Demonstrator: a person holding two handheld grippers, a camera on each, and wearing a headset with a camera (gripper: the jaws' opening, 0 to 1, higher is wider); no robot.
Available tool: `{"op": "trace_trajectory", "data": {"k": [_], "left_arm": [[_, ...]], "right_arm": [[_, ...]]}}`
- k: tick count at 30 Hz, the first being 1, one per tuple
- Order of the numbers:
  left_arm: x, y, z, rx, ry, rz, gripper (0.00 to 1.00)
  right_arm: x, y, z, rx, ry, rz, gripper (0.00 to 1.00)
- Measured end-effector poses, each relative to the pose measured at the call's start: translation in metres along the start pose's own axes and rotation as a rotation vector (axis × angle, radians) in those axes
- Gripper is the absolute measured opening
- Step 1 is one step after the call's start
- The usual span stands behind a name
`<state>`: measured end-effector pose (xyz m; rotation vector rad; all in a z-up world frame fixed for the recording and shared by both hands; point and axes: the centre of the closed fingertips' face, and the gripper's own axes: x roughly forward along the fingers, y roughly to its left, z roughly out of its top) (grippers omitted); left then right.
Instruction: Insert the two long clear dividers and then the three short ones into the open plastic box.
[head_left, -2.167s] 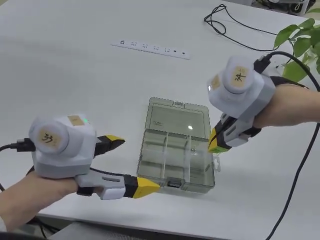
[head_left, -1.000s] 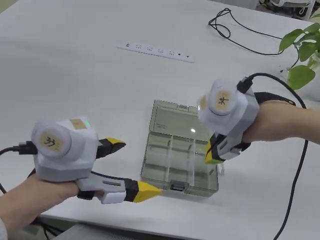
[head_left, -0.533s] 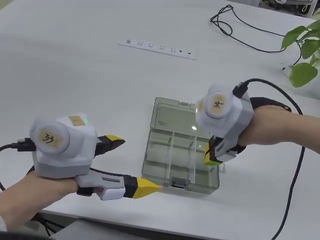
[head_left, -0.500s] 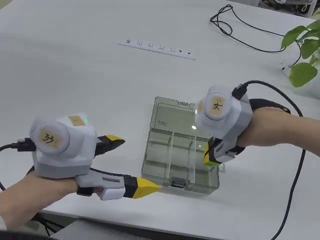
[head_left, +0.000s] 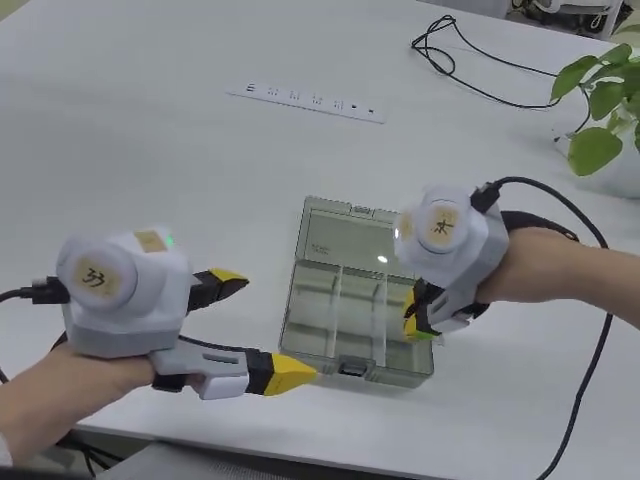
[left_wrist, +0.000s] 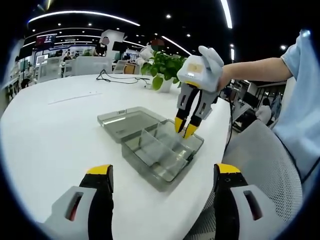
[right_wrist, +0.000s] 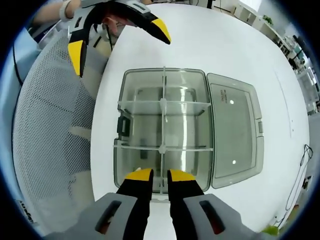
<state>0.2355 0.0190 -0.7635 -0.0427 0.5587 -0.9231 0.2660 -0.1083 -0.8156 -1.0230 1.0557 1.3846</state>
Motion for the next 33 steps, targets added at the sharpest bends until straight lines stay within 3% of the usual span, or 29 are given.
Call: {"op": "trace_trajectory", "data": {"k": [2, 8, 10, 14, 16, 19, 22, 27, 30, 33], "left_arm": [[-0.001, 0.000, -0.001, 0.000, 0.000, 0.002, 0.84], [-0.004, 0.003, -0.001, -0.001, -0.002, 0.008, 0.84], [-0.005, 0.003, 0.000, -0.003, -0.004, 0.009, 0.84], [-0.006, 0.002, 0.001, 0.000, -0.006, 0.011, 0.84], [-0.007, 0.002, 0.001, 0.000, -0.009, 0.013, 0.84], [-0.011, 0.001, 0.004, 0.001, -0.022, 0.024, 0.84], [-0.014, -0.002, 0.005, 0.003, -0.040, 0.028, 0.85], [-0.017, -0.005, -0.003, 0.042, -0.006, 0.048, 0.88], [-0.020, -0.007, -0.003, 0.053, -0.007, 0.055, 0.89], [-0.025, -0.006, 0.001, 0.063, -0.019, 0.098, 0.93]], "right_arm": [[-0.004, 0.000, -0.002, -0.012, -0.026, -0.012, 0.20], [-0.020, 0.006, -0.001, 0.063, -0.157, -0.024, 0.30], [-0.024, 0.009, 0.001, 0.083, -0.212, -0.038, 0.38], [-0.027, 0.019, 0.002, 0.091, -0.279, -0.063, 0.68], [-0.027, 0.023, -0.001, 0.103, -0.291, -0.084, 0.74], [-0.034, 0.024, 0.004, 0.166, -0.385, -0.142, 0.84], [-0.041, 0.026, 0.003, 0.214, -0.441, -0.182, 0.96], [-0.041, 0.033, -0.015, 0.255, -0.444, -0.213, 1.00], [-0.045, 0.036, -0.018, 0.316, -0.497, -0.228, 1.00], [-0.047, 0.043, -0.024, 0.420, -0.592, -0.276, 1.00]]}}
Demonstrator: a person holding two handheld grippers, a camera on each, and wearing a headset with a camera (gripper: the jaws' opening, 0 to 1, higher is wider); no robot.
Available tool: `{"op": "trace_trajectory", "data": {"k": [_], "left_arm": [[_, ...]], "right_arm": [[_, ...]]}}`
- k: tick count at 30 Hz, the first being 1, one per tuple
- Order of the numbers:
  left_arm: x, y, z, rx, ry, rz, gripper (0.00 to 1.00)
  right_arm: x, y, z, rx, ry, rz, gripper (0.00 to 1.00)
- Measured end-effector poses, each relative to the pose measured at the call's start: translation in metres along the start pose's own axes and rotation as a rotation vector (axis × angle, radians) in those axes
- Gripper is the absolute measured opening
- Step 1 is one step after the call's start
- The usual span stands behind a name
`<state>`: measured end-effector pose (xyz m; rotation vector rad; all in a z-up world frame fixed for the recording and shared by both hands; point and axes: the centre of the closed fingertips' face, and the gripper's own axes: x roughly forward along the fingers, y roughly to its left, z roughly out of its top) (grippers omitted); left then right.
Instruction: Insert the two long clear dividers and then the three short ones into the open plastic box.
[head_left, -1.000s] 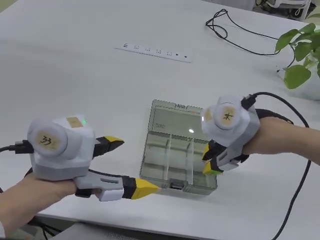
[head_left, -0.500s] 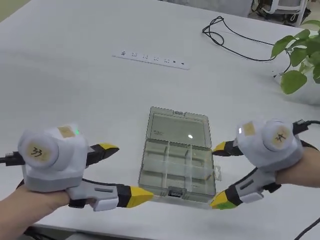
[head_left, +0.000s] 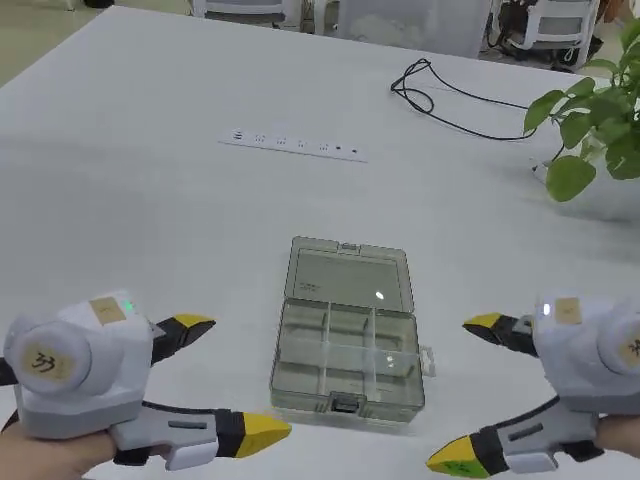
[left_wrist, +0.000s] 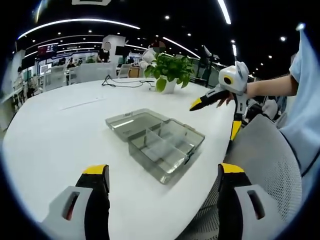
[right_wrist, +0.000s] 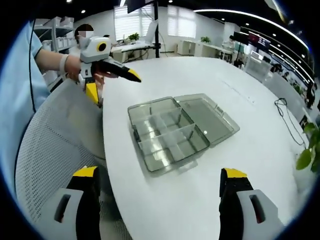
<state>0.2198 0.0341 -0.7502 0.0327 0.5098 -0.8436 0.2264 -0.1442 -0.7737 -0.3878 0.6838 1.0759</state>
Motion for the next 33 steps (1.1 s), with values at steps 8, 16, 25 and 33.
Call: {"op": "trace_trajectory", "data": {"k": [8, 16, 25, 33], "left_arm": [[-0.010, -0.024, 0.006, 0.114, 0.027, 0.056, 1.00], [-0.011, -0.025, 0.026, 0.091, -0.028, 0.156, 1.00], [-0.014, -0.031, 0.024, 0.044, -0.027, 0.212, 1.00], [-0.018, -0.023, 0.016, 0.014, -0.025, 0.233, 1.00]], "right_arm": [[-0.023, 0.001, -0.009, 0.130, -0.199, -0.132, 1.00], [-0.061, -0.002, -0.012, 0.176, -0.306, -0.167, 1.00], [-0.068, -0.009, -0.033, 0.148, -0.273, -0.164, 1.00], [-0.064, 0.004, -0.033, 0.120, -0.238, -0.147, 1.00]]}}
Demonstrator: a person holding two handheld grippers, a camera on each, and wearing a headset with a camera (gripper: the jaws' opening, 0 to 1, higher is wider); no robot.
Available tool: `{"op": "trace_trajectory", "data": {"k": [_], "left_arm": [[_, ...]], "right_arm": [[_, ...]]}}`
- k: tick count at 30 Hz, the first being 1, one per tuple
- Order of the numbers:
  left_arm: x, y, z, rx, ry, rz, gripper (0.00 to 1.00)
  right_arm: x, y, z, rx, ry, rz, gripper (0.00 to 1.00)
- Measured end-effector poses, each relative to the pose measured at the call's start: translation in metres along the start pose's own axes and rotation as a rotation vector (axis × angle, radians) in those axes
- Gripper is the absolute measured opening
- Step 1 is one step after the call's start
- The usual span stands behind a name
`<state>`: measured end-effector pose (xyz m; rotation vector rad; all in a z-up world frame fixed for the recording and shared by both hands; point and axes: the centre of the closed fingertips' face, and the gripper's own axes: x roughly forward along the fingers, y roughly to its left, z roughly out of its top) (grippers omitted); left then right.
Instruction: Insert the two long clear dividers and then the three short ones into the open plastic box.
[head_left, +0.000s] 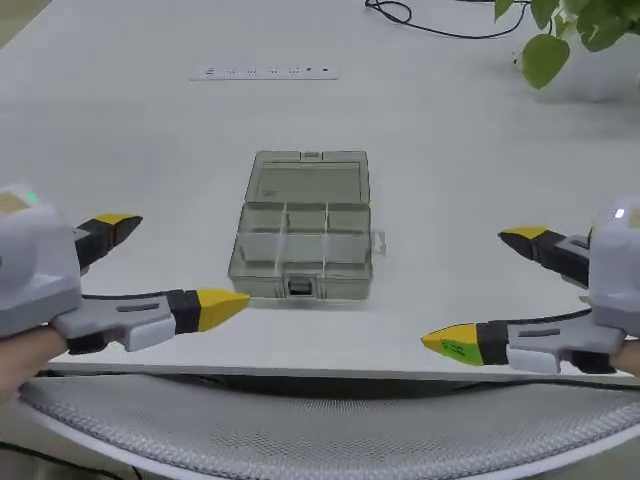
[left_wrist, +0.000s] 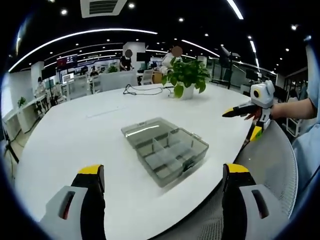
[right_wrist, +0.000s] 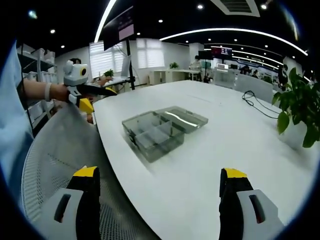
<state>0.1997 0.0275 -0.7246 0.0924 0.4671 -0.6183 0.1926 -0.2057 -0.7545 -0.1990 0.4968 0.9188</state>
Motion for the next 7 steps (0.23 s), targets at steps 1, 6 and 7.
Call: {"op": "trace_trajectory", "data": {"k": [1, 6, 7], "left_arm": [[0.0009, 0.0025, -0.0035, -0.003, 0.009, 0.003, 1.00], [-0.0015, 0.0104, -0.0105, -0.067, 0.020, 0.014, 1.00], [-0.0023, 0.0103, -0.0097, -0.060, 0.014, 0.012, 1.00]], "right_arm": [[0.0000, 0.0003, 0.0002, 0.009, 0.002, -0.003, 1.00], [-0.0018, -0.0002, 0.0001, 0.066, 0.026, -0.041, 1.00], [-0.0018, 0.0017, 0.0035, 0.064, 0.015, -0.031, 1.00]]}}
